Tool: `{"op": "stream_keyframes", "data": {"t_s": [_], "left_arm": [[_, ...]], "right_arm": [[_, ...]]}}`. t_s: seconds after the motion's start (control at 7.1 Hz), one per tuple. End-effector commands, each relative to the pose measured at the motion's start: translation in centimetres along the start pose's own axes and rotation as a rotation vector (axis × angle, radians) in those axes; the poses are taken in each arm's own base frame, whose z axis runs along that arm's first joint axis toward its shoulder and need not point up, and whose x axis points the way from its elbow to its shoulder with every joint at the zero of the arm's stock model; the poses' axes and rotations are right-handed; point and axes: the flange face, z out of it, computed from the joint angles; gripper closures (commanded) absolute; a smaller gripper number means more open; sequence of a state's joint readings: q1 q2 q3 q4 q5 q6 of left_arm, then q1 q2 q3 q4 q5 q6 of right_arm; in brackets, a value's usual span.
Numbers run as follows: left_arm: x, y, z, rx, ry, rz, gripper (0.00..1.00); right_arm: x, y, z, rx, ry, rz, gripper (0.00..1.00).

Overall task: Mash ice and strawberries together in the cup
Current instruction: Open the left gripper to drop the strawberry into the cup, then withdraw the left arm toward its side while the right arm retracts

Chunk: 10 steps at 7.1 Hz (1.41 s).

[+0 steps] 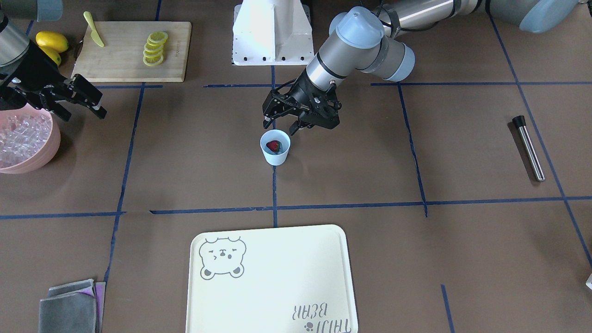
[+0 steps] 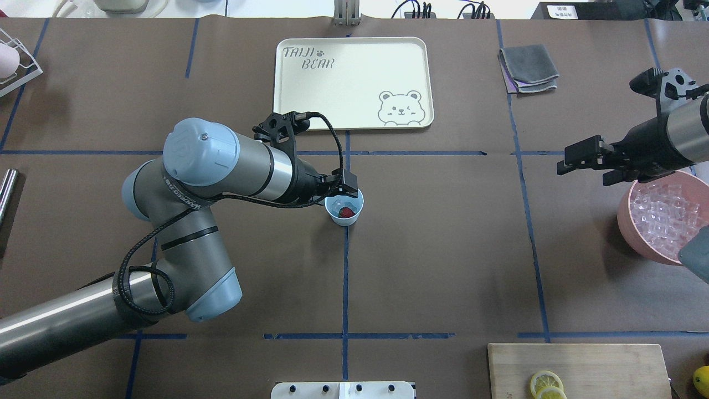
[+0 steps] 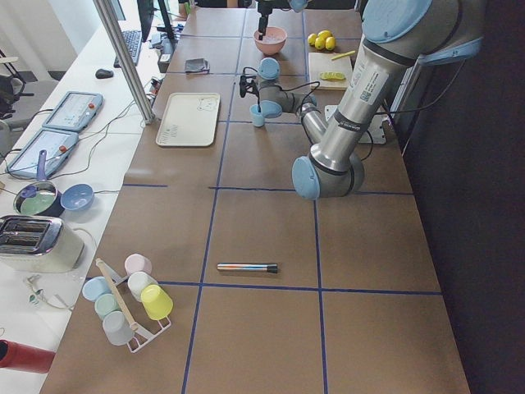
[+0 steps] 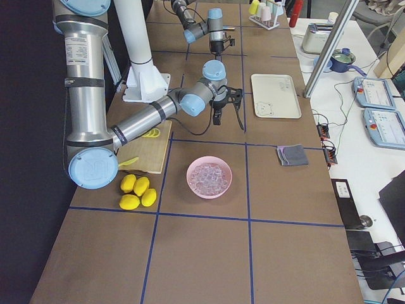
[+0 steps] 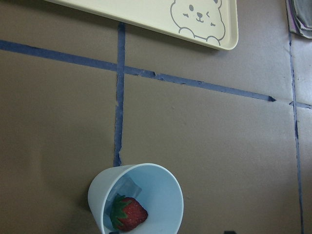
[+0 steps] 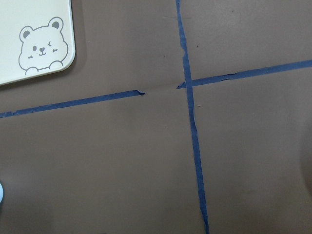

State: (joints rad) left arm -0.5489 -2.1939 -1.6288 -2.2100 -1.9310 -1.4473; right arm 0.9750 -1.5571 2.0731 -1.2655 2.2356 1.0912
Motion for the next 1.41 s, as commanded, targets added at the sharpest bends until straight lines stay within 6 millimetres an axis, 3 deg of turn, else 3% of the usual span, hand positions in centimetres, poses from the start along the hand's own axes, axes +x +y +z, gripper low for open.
{"op": "stream_keyframes", "data": {"t_s": [0.0, 0.14, 0.42, 0.56, 0.7, 0.85, 1.13, 1.27], "left_arm": [[-6.1, -2.4, -2.4, -0.009, -0.058, -0.033, 0.25], [-10.4, -4.7, -6.7, -0.035, -0.072, 0.040, 0.25], [-25.5, -9.3, -15.9, -0.056, -0.190, 0.164, 0.25], [-35.5, -9.2, -20.6, -0.066, -0.290, 0.252, 0.25], [-42.6, -8.8, -24.8, -0.076, -0.372, 0.347, 0.25], [-47.0, -9.8, -27.3, -0.095, -0.449, 0.296, 0.25], [-51.2, -9.6, -27.4, -0.156, -0.543, 0.146, 0.24], [-53.7, -10.0, -26.9, -0.142, -0.602, 0.106, 0.22]], "right_arm": [[2.7, -0.4, -1.0, 0.012, 0.020, 0.026, 0.00], [4.6, -1.3, -1.4, 0.018, 0.038, 0.000, 0.00], [8.0, -2.1, -2.8, 0.036, 0.065, -0.017, 0.00], [9.6, -2.9, -2.7, 0.028, 0.070, 0.010, 0.00], [10.6, -3.4, -2.8, 0.029, 0.078, -0.014, 0.00], [11.6, -3.9, -3.4, 0.035, 0.093, -0.019, 0.00], [13.6, -3.8, -4.1, 0.029, 0.119, -0.063, 0.00], [13.5, -3.7, -4.1, 0.029, 0.118, -0.065, 0.00]]}}
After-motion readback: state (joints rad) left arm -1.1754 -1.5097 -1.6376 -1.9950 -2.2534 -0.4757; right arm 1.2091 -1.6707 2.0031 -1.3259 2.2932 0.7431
